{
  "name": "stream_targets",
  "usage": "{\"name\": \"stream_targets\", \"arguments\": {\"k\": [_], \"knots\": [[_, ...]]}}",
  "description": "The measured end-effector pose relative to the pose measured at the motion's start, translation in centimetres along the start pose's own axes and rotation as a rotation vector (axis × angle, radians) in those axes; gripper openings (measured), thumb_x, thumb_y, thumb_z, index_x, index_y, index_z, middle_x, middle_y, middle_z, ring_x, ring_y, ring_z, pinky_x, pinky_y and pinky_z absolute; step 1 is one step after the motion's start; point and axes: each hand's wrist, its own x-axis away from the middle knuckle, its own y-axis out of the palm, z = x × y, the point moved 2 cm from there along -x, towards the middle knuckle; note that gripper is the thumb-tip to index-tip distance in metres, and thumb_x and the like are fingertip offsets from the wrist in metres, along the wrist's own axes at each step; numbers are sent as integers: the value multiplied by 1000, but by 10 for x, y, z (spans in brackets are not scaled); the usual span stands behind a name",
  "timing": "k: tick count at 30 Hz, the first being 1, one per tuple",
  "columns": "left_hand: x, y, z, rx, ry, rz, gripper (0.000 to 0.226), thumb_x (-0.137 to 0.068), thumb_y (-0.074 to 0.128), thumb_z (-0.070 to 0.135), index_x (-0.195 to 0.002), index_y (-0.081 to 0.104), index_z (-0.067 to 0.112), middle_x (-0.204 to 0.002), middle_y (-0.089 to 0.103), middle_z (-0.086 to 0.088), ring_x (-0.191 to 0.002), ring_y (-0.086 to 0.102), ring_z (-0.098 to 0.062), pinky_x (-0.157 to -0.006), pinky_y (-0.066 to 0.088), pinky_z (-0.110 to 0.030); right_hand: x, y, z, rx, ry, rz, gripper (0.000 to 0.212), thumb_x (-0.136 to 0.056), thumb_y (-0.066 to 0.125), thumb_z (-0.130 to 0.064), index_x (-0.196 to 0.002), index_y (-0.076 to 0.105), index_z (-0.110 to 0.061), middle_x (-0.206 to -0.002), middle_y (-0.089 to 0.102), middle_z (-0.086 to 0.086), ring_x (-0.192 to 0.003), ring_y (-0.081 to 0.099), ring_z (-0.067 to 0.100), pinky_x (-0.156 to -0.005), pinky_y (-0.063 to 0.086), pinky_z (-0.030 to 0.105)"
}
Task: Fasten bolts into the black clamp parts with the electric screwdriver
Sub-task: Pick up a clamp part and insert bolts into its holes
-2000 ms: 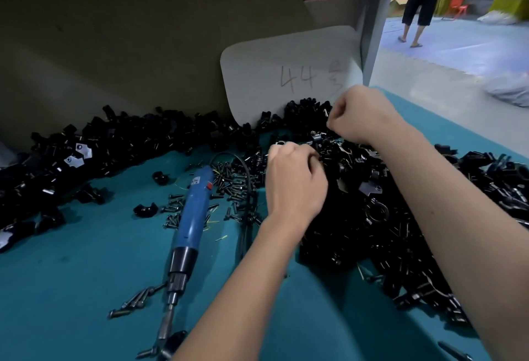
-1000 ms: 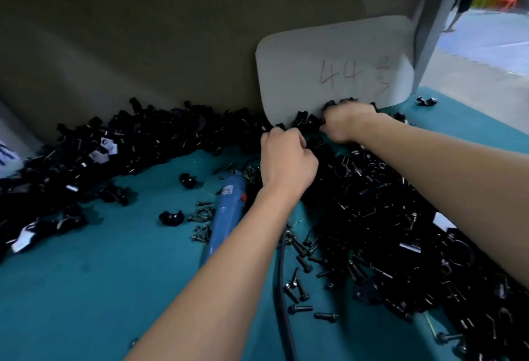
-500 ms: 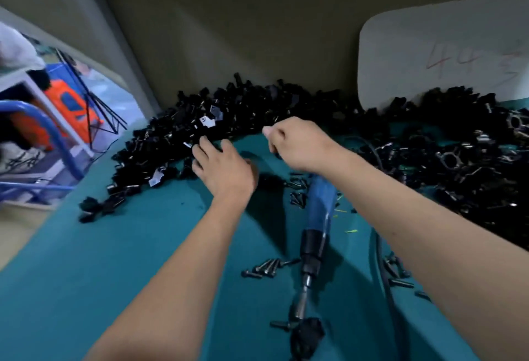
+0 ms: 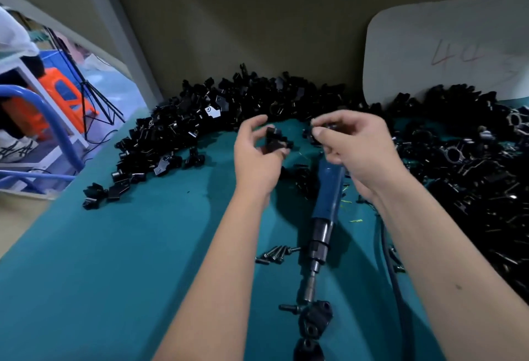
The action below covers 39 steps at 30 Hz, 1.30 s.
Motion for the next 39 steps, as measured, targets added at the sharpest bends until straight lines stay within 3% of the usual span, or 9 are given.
{"name": "stream_targets", "arguments": {"k": [4, 8, 11, 15, 19, 21, 31, 36, 39], "knots": [[33, 18, -4, 184, -57, -156, 56, -80, 74, -20, -110, 72, 28, -119, 70, 4, -91, 73, -5, -83, 58, -22, 25, -40, 4, -179, 68, 21, 24, -91, 68, 10, -92, 79, -12, -78, 71, 1, -53, 40, 8, -50, 37, 16], [52, 22, -13, 221, -64, -265, 53, -76, 78, -19, -108, 76, 23, -116, 74, -4, -97, 75, -19, -86, 58, -27, 38, -62, 13, -171, 79, 51, 28, -92, 62, 15, -103, 76, -7, -96, 78, 9, -55, 45, 6, -53, 38, 16], [56, 23, -14, 237, -57, -310, 54, -76, 78, -20, -109, 77, 22, -116, 75, -4, -103, 75, -29, -87, 58, -30, 39, -67, 20, -177, 71, 60, 32, -93, 62, 13, -111, 76, -10, -100, 78, 7, -60, 48, 4, -56, 40, 16], [55, 22, -13, 246, -36, -372, 54, -74, 79, -17, -111, 77, 22, -112, 78, 1, -101, 75, -25, -86, 59, -29, 37, -68, 21, -188, -5, 26, 34, -99, 62, 1, -119, 77, -22, -107, 78, 6, -63, 49, 4, -51, 38, 16], [53, 23, -14, 283, -76, -353, 46, -70, 80, -4, -108, 80, 22, -113, 78, -1, -101, 74, -28, -93, 59, -38, 42, -69, 22, -124, -33, -24, 41, -102, 61, -3, -124, 74, -35, -107, 77, 4, -57, 42, 8, -45, 34, 18], [52, 22, -14, 313, -92, -335, 41, -72, 81, 1, -106, 81, 24, -109, 78, -1, -94, 74, -25, -86, 60, -32, 44, -68, 23, -108, -50, -48, 45, -99, 62, 2, -123, 75, -35, -104, 77, 3, -56, 45, 8, -45, 35, 19], [52, 28, -19, 307, -80, -232, 27, -91, 71, -6, -112, 76, 11, -95, 78, -6, -80, 71, -17, -76, 58, -24, 45, -62, 27, -139, -77, -98, 58, -98, 58, 11, -142, 63, -26, -96, 72, -7, -70, 60, 16, -62, 53, 25], [54, 29, -14, 196, 21, -268, 36, -90, 71, -8, -114, 77, 18, -105, 79, 6, -85, 72, -13, -79, 57, -22, 43, -63, 27, -21, -132, -4, 39, -94, 71, 2, -125, 67, -21, -106, 75, 9, -78, 69, 20, -63, 54, 34], [55, 28, -10, 129, 93, -329, 42, -89, 72, -10, -115, 76, 23, -102, 78, 9, -83, 70, -9, -82, 58, -24, 41, -67, 28, 184, -209, -6, 31, -92, 77, -10, -119, 74, -24, -110, 76, -2, -99, 70, 19, -82, 57, 40]]}}
